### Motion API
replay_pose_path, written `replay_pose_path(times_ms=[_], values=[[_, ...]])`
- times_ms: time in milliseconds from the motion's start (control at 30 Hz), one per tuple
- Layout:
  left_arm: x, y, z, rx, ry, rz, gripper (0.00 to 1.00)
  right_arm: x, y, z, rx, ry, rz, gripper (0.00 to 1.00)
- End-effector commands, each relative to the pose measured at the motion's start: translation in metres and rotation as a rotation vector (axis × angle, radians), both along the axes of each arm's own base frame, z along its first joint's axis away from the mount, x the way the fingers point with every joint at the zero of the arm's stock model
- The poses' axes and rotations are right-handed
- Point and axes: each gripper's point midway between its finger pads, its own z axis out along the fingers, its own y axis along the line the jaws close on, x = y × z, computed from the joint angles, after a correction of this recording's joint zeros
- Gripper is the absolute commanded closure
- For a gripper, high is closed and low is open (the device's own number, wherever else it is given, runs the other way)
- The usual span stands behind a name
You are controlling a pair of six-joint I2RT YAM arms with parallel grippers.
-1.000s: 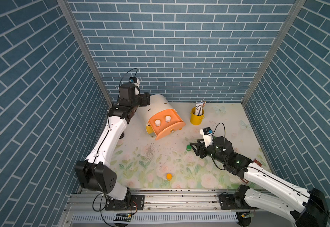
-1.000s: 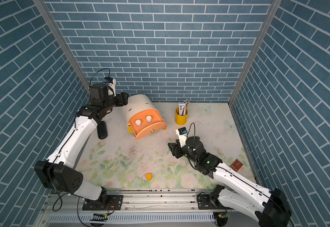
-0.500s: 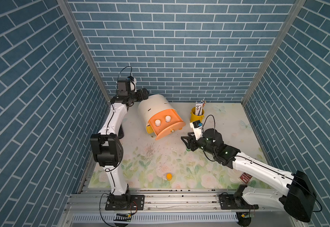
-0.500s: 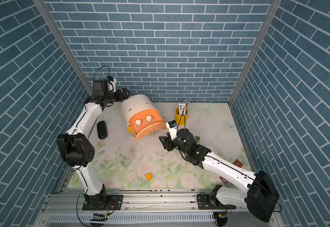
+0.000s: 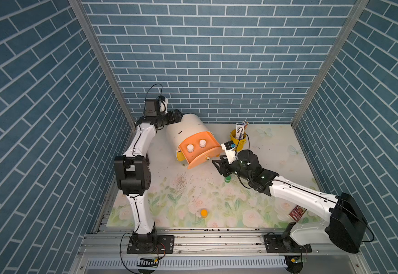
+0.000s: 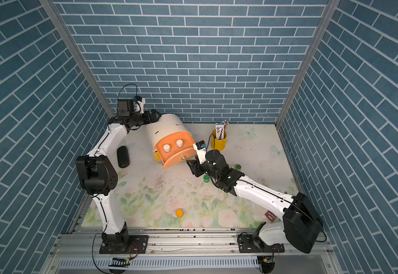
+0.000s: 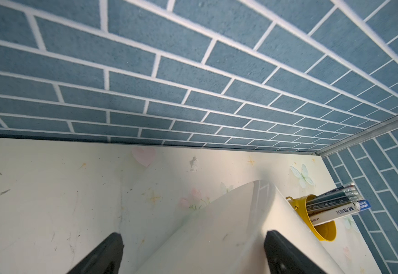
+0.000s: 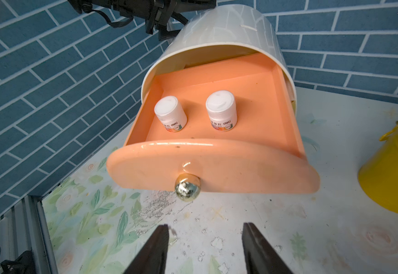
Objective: Put the paint cans in the drawer according to color
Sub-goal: Close the drawer in the storage box.
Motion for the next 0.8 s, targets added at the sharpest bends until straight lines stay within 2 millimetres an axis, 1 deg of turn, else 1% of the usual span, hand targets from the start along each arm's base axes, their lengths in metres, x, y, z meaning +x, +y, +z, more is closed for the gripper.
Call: replay_pose_path(times_ms=[0,200,433,533,633,767], values=[[0.006,-0.003,0.006,-0.022,-0.023,-0.030,0.03,0.004,0.016,0.013,0.010,-0.053,0.040,0.46],[0.006,-0.008,0.008,-0.038,-0.030,-0.056,0.04,0.007,0.028,0.013,0.019,-0.053,0.052,0.46],[0.003,-0.009,0.007,-0.036,-0.022,-0.066,0.06,0.011,0.039,0.006,0.025,-0.036,0.053,0.46],[0.003,-0.011,0.005,-0.040,-0.022,-0.072,0.06,0.011,0.048,0.003,0.031,-0.018,0.081,0.46],[0.002,-0.014,0.003,-0.053,-0.016,-0.085,0.08,0.014,0.053,0.003,0.030,-0.018,0.082,0.46],[-0.001,-0.016,0.003,-0.052,-0.015,-0.097,0.09,0.016,0.059,0.009,0.049,-0.020,0.086,0.46]])
